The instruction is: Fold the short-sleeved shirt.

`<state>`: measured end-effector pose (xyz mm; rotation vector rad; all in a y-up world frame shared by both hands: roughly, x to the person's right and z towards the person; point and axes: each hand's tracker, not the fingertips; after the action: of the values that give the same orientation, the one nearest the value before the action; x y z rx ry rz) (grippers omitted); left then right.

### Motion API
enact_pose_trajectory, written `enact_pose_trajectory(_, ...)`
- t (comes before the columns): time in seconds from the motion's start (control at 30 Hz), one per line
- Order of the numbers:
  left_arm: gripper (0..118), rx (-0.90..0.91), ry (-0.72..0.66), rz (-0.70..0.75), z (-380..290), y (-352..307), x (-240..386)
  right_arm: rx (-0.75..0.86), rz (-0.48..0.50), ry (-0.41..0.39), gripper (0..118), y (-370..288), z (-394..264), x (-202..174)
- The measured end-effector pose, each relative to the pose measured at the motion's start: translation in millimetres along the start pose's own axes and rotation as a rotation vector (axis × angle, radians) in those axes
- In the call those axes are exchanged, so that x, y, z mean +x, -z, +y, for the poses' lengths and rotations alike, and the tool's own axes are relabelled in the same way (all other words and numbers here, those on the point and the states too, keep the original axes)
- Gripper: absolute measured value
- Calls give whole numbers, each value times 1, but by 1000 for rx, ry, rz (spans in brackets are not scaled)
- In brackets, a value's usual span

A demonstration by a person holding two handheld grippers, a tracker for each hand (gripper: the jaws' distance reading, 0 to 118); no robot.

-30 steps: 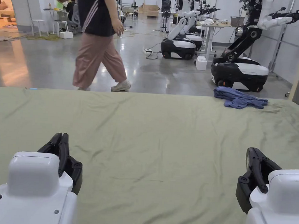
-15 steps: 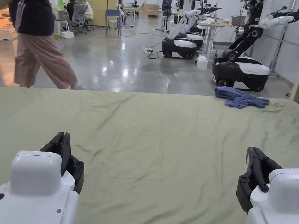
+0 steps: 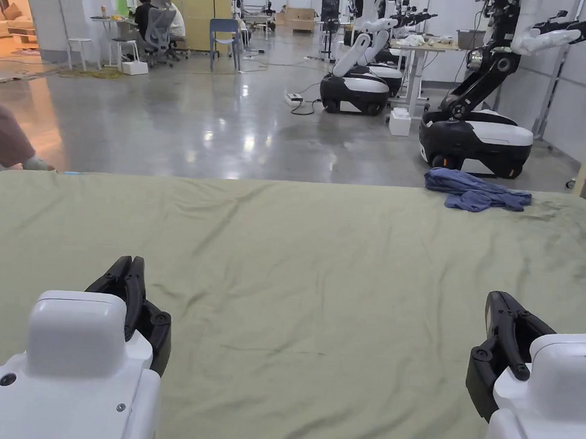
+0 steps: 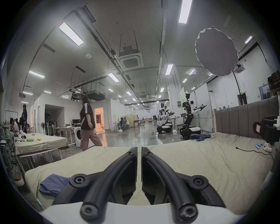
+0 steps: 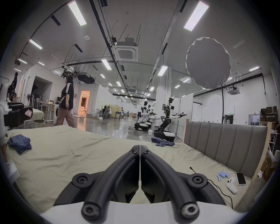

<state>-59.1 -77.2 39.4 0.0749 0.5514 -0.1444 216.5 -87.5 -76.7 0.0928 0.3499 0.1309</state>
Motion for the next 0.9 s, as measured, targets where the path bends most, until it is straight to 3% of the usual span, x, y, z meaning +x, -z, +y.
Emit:
enact_pose_trajectory(0.17,6,11,-2,9,-1,-1,-2,-5,6,13,4,2,0,-1)
enact_pose_trajectory(0.2,12,14,-1,3,-1,-1,-3,-7,9,19,5,3,0,-1)
enact_pose_trajectory(0.23,23,16,-4,-2,-1,-2,-4,-11,21,26,15,3,0,0)
enact_pose_trajectory(0.3,99,16,-12,-8,-1,-1,-5,-11,18,28,72,4,-1,-2)
enact_pose_trajectory(0.33,117,1,-19,-9,-1,0,-6,-13,18,25,104,5,-1,-3)
enact_pose_trajectory(0.37,118,-39,-32,-20,-2,4,-7,-36,25,21,118,7,-1,-3)
enact_pose_trajectory(0.67,118,-63,-67,-19,-11,5,-9,-17,19,-19,118,7,-5,-10)
enact_pose_trajectory(0.9,118,-43,-72,-8,-10,4,-10,-14,58,54,118,6,-3,-6)
